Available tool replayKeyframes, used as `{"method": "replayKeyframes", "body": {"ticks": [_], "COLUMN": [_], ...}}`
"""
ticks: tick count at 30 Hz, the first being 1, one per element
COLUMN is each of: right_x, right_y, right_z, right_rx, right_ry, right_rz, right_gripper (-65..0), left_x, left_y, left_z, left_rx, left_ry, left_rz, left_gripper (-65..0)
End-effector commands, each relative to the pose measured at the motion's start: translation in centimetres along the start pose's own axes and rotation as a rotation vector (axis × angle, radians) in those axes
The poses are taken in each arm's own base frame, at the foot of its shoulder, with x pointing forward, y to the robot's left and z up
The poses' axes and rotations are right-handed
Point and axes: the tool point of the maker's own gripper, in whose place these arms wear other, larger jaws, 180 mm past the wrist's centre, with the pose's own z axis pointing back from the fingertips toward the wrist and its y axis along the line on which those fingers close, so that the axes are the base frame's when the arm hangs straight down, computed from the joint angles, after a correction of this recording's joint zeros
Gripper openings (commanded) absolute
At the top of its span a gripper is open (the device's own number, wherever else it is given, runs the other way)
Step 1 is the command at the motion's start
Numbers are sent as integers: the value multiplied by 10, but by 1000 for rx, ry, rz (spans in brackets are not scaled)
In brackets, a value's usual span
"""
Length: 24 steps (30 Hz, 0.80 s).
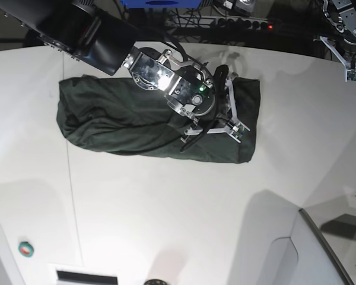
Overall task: Layout the t-shirt on the table in an organized manner, then fold the t-shirt properly
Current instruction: 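Reach the right gripper across and press the folded shirt end down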
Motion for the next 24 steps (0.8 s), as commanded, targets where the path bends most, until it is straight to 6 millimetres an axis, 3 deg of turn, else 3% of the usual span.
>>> {"method": "replayKeyframes", "body": {"ticks": [1,3,8,12,14,24], "right_x": [24,24,24,28,22,31], "right_y": [-2,-3,-4,-16,-26,-89], "right_z": [3,4,5,9,10,19], "right_rx": [-7,-7,-9,-31,-47,-151], "right_ry": [-62,-61,-65,-82,-62,-68], "right_rz": [-1,0,1,10,16,-31], "right_gripper": [-606,-650,-642,-642,-642,-642], "left_x": [5,6,5,4,3,7], "left_y": [11,11,10,12,12,11], "left_z": [2,2,2,2,2,2], "left_rx": [33,32,30,34,35,32], "left_ry": [-15,-16,-16,-12,-12,-19], "left_rz": [-3,-3,-3,0,0,-1], "left_gripper": [-650,-650,-650,-650,-650,-650]}}
